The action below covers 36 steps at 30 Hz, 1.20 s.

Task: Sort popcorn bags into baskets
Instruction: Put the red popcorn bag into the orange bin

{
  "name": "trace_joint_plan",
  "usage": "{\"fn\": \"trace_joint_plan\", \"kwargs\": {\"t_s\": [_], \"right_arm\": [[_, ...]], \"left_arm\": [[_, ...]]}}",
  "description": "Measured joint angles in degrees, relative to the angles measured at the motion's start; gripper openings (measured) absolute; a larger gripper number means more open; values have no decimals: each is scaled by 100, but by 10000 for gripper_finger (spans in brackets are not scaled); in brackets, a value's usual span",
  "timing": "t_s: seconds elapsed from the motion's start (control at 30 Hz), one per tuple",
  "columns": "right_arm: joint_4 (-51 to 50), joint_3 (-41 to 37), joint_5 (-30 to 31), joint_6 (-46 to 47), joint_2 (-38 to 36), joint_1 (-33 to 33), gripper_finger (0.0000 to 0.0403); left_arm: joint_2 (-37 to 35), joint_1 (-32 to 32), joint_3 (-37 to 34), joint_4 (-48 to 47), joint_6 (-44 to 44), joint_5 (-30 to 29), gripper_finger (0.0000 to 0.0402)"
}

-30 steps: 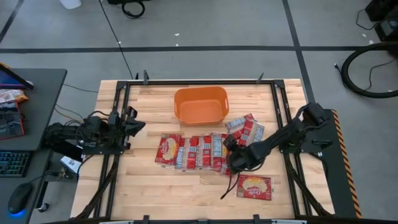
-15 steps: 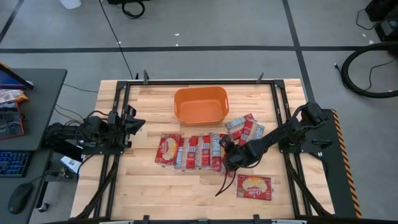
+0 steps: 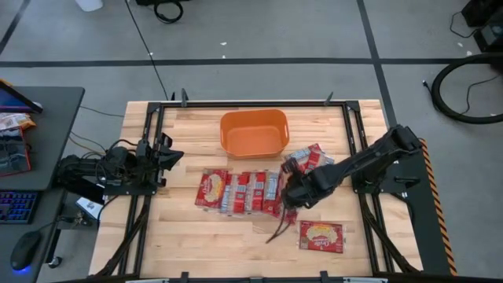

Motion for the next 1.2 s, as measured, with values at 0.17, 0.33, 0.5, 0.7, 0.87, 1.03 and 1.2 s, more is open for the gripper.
{"fn": "trace_joint_plan", "kwargs": {"t_s": [0.17, 0.33, 0.5, 0.7, 0.87, 1.03, 1.2], "right_arm": [[-56, 912, 208, 278, -7, -314, 6], [-19, 1406, 501, 365, -7, -751, 7], [670, 1460, 321, 977, -2, -1489, 7], [1396, 1460, 159, 2034, 69, -2259, 7], [1355, 1455, -356, 2279, 452, -2712, 8], [1287, 1453, -444, 2284, 845, -2964, 8], [1317, 1453, -338, 2825, 1111, -3095, 9]], "left_arm": [[0, -2, -1, 2, 3, 0, 18], [0, -1, -2, 2, 3, 0, 18], [0, 0, -2, 2, 14, 0, 18], [0, -2, -1, 2, 12, 0, 18], [0, 0, -1, 2, 14, 0, 18], [0, 0, 0, 0, -6, 0, 18], [0, 0, -2, -11, -133, 1, 18]]}}
